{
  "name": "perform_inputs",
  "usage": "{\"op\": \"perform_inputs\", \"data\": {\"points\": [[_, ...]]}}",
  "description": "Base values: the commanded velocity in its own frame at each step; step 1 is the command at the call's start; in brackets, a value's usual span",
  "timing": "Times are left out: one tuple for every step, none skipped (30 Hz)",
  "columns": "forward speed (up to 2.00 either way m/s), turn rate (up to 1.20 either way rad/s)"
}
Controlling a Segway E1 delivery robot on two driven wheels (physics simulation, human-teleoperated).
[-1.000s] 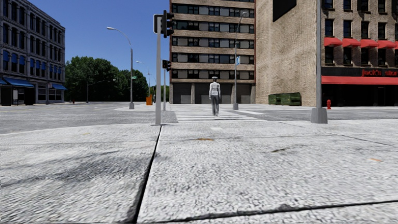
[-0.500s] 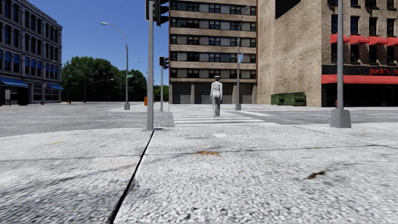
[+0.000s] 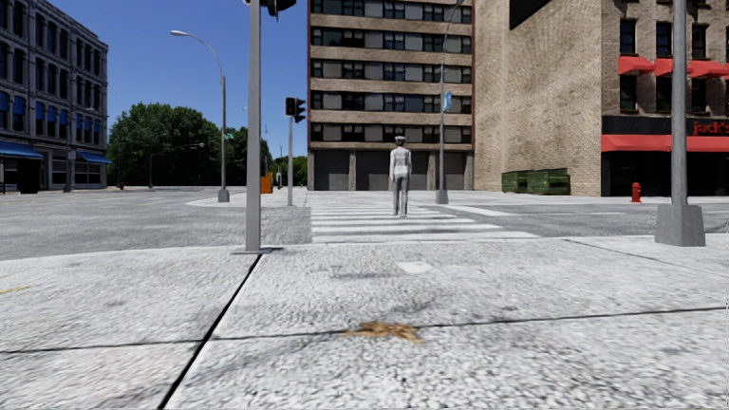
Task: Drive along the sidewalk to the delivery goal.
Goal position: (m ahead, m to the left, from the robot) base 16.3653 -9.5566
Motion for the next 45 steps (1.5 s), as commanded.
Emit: {"op": "perform_inputs", "data": {"points": [[2.00,0.00],[2.00,0.00],[2.00,0.00],[2.00,0.00],[2.00,0.00],[2.00,0.00],[2.00,0.00],[2.00,0.00],[2.00,0.00],[2.00,0.00],[2.00,0.00],[2.00,0.00],[2.00,0.00],[2.00,0.00],[2.00,0.00],[2.00,0.00],[2.00,0.00],[2.00,0.00],[2.00,0.00],[2.00,0.00],[2.00,0.00],[2.00,0.00],[2.00,0.00],[2.00,0.00],[2.00,0.00],[2.00,0.00],[2.00,0.00],[2.00,0.00],[2.00,0.00],[2.00,0.00],[2.00,0.00],[2.00,0.00],[2.00,0.00],[2.00,0.00],[2.00,0.00],[2.00,0.00],[2.00,0.00],[2.00,0.00],[2.00,0.00],[2.00,0.00],[2.00,0.00],[2.00,0.00],[2.00,0.00],[2.00,0.00],[2.00,0.00]]}}
